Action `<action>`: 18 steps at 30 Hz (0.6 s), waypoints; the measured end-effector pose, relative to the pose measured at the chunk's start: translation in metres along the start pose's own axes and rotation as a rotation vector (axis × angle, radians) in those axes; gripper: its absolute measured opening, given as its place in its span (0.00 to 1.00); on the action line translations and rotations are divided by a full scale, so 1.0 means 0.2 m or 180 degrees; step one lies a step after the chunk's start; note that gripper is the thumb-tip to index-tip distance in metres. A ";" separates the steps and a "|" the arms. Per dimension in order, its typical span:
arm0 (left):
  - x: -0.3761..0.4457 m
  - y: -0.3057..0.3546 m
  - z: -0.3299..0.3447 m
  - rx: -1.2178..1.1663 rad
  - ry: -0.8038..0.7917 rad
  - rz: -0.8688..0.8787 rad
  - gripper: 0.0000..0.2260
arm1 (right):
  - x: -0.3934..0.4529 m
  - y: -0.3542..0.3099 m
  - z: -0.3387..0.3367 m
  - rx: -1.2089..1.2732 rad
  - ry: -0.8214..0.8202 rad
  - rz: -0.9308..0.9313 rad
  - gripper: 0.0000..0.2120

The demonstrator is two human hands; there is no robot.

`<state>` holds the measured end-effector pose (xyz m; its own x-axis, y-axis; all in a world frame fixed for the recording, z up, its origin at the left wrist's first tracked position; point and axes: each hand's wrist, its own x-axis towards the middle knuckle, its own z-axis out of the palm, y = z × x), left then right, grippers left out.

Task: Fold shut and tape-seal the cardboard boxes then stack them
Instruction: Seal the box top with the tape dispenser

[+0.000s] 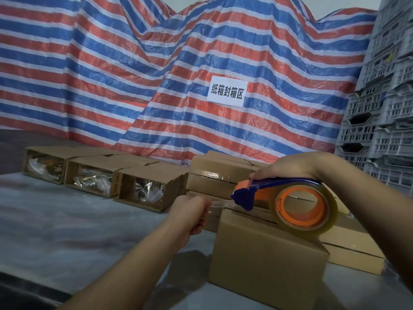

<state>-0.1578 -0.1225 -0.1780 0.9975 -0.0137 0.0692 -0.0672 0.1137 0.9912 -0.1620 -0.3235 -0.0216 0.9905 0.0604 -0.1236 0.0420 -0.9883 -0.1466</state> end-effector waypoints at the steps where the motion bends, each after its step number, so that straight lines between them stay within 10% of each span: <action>1: 0.00 -0.01 0.00 -0.0010 -0.0012 -0.0013 0.08 | 0.00 0.00 0.00 -0.0016 0.0014 0.0005 0.24; 18: 0.02 -0.17 0.06 0.0350 -0.0551 -0.0770 0.14 | 0.03 -0.04 0.01 -0.0249 -0.0010 0.0030 0.25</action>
<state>-0.1509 -0.1377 -0.2104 0.9670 -0.1973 -0.1612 0.1601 -0.0215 0.9869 -0.1559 -0.3145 -0.0242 0.9905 0.0513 -0.1277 0.0428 -0.9967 -0.0683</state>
